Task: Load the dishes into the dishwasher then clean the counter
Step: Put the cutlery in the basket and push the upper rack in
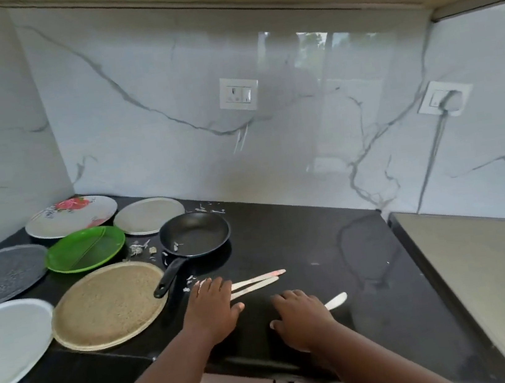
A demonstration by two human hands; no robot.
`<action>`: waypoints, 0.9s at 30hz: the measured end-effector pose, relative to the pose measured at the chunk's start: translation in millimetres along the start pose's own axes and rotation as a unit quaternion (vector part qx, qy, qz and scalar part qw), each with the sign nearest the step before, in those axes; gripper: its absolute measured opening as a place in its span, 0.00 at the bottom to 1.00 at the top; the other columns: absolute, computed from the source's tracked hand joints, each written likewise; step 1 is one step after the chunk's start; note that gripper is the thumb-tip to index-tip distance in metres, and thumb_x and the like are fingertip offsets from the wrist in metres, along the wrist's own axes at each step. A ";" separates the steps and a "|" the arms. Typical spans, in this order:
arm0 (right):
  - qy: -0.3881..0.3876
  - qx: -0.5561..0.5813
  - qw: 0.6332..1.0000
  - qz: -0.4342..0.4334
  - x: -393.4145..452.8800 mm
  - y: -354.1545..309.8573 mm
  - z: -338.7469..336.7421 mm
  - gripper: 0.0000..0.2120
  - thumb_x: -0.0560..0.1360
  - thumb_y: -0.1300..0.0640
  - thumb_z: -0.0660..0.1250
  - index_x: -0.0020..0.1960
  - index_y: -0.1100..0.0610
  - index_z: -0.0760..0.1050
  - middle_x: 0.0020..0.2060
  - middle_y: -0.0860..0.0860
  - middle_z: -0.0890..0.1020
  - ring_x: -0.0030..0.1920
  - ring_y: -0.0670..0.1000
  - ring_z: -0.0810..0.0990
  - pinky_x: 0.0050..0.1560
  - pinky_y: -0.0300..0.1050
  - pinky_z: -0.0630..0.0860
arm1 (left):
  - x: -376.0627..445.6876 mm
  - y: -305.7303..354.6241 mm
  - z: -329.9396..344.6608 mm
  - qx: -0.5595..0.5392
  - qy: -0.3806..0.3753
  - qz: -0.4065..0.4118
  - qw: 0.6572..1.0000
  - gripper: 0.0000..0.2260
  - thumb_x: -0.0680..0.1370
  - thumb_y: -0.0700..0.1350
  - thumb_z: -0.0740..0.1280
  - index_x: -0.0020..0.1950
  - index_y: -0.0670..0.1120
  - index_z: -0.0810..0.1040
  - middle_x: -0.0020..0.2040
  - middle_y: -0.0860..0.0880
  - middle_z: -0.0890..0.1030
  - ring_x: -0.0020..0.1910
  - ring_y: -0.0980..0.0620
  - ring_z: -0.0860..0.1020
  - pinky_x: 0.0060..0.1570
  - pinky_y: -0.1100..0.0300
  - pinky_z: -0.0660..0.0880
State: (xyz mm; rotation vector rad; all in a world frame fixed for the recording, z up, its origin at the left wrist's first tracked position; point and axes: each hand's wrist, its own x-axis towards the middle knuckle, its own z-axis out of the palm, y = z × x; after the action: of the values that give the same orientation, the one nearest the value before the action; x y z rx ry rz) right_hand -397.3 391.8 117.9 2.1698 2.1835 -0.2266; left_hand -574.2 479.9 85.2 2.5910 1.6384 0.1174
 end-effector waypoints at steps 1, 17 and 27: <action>-0.001 0.001 1.000 -0.003 10.4 2.3 -3.0 0.21 0.80 0.46 0.59 0.70 0.52 0.66 0.68 0.53 0.71 0.70 0.56 0.67 0.68 0.53 0.65 | 4.9 -1.5 0.7 0.002 0.009 -0.004 1.000 0.25 0.80 0.60 0.57 0.74 0.50 0.64 0.73 0.48 0.66 0.73 0.47 0.61 0.72 0.51 0.56; -0.095 0.052 0.984 -0.141 162.7 32.9 -9.6 0.15 0.79 0.51 0.63 0.65 0.50 0.73 0.61 0.53 0.74 0.61 0.55 0.73 0.59 0.51 0.71 | 73.6 -0.3 1.7 -0.012 -0.089 -0.065 0.994 0.09 0.79 0.53 0.62 0.55 0.52 0.78 0.57 0.51 0.76 0.60 0.50 0.71 0.58 0.55 0.70; -0.185 0.018 0.969 -0.161 191.0 25.9 -13.4 0.02 0.75 0.56 0.64 0.48 0.53 0.74 0.44 0.52 0.78 0.45 0.53 0.77 0.48 0.48 0.75 | 75.3 5.8 0.5 0.007 -0.114 -0.045 0.992 0.08 0.80 0.49 0.61 0.57 0.51 0.75 0.57 0.50 0.74 0.57 0.49 0.71 0.54 0.55 0.70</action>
State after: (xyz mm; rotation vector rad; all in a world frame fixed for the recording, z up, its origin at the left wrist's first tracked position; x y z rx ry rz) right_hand -372.6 582.9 102.3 1.6069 2.2991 -0.6336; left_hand -536.7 545.5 87.2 2.4294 1.6722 -0.1884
